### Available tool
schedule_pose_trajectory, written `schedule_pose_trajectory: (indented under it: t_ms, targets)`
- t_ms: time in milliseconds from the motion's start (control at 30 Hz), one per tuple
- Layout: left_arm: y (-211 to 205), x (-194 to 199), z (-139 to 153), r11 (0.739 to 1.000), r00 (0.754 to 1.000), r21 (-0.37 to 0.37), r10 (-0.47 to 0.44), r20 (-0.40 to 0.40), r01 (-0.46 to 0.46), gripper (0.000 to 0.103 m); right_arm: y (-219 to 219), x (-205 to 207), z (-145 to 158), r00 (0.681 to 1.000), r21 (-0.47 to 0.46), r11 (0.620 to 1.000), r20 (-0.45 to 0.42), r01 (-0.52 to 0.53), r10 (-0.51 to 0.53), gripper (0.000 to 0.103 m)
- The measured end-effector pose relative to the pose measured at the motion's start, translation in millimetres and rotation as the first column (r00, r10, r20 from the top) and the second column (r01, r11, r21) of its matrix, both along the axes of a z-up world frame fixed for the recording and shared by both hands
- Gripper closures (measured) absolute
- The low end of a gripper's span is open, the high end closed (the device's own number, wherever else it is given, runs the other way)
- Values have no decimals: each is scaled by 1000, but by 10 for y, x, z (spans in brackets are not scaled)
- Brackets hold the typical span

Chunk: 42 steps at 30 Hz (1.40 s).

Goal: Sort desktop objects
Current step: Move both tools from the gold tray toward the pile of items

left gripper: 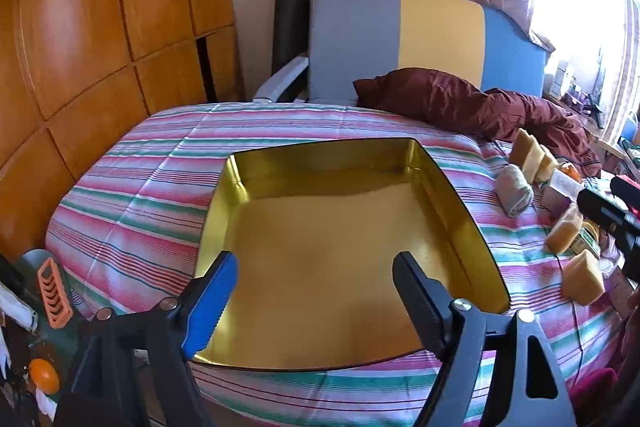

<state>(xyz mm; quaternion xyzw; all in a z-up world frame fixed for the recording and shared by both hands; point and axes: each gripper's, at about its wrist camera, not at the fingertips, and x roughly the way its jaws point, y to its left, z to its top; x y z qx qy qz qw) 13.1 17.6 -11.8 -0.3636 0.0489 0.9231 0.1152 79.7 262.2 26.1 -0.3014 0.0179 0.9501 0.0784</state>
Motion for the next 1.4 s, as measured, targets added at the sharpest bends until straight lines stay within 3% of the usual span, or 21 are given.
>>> schedule_pose_trajectory:
  t_ms: [333,433,600,800,1067,1167,1400]
  targets:
    - [48,-22,-27,995,989,93,-32,142,18,22,724,228,154,989,-34,988,12,148,-148,0]
    - [78,-1,-1,993,989,112,-56,138,41,22,1000,299,170,977,-50,976,32,213,-211,0]
    - [289,49,106,980,979,130,-164,121,148,22,1459,374,145,946,-80,944,80,321,-315,0]
    - [672,160,229,937,940,138,-333,79,320,22,2123,365,226,914,-171,898,103,404,-392,0]
    - [1088,203,80,886,871,153,-460,173,437,18,2548,186,-38,938,-304,887,119,348,-327,0]
    - [1194,206,96,883,869,129,-468,161,452,18,2641,155,-187,925,-349,858,183,376,-331,0]
    - [1577,21,134,888,870,126,-459,183,442,19,2693,216,-174,923,-378,842,165,384,-347,0]
